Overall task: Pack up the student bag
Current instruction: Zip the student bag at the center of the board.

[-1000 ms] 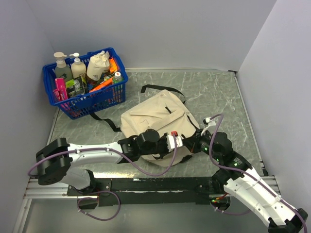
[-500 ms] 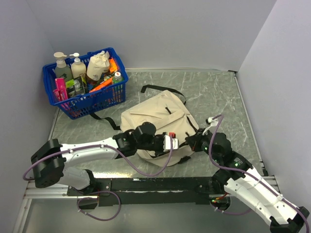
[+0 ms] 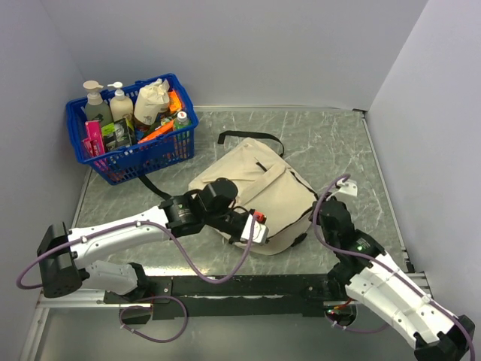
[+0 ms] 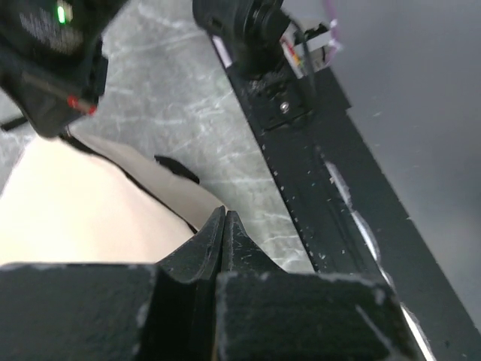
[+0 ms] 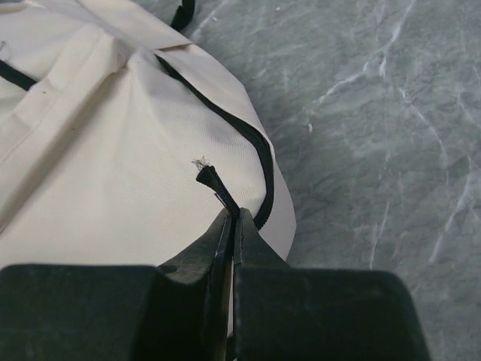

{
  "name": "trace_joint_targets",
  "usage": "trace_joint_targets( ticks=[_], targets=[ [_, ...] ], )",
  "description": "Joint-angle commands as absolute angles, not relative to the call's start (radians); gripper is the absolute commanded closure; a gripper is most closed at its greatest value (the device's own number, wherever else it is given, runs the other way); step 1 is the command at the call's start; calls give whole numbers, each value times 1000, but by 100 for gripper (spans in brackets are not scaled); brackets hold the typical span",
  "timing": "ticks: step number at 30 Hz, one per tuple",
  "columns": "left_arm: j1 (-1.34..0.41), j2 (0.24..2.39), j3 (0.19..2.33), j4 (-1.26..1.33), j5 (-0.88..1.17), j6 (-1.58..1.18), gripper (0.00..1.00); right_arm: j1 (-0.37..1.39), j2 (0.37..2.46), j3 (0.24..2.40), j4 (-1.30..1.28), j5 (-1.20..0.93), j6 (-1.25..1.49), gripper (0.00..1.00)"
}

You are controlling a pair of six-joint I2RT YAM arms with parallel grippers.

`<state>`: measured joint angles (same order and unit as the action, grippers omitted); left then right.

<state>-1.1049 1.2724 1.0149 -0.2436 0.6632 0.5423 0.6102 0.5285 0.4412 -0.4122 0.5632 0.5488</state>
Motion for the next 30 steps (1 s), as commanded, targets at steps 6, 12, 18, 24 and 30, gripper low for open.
trace_joint_targets(
  ticks=[6,12,18,24,30],
  targets=[
    [-1112,1261,1103,-199,560,411,99,589,468,430,-226,180,509,100],
    [-1115,1149,929,-109,508,503,99,591,365,353,-149,-216,538,100],
    [-1117,1440,1049,-60,313,295,99,592,310,321,-179,-256,545,100],
    [-1121,1588,1066,66,289,227,89,592,324,362,-277,-230,506,100],
    [-1126,1580,1045,107,279,219,89,592,265,367,-331,-121,506,73]
  ],
)
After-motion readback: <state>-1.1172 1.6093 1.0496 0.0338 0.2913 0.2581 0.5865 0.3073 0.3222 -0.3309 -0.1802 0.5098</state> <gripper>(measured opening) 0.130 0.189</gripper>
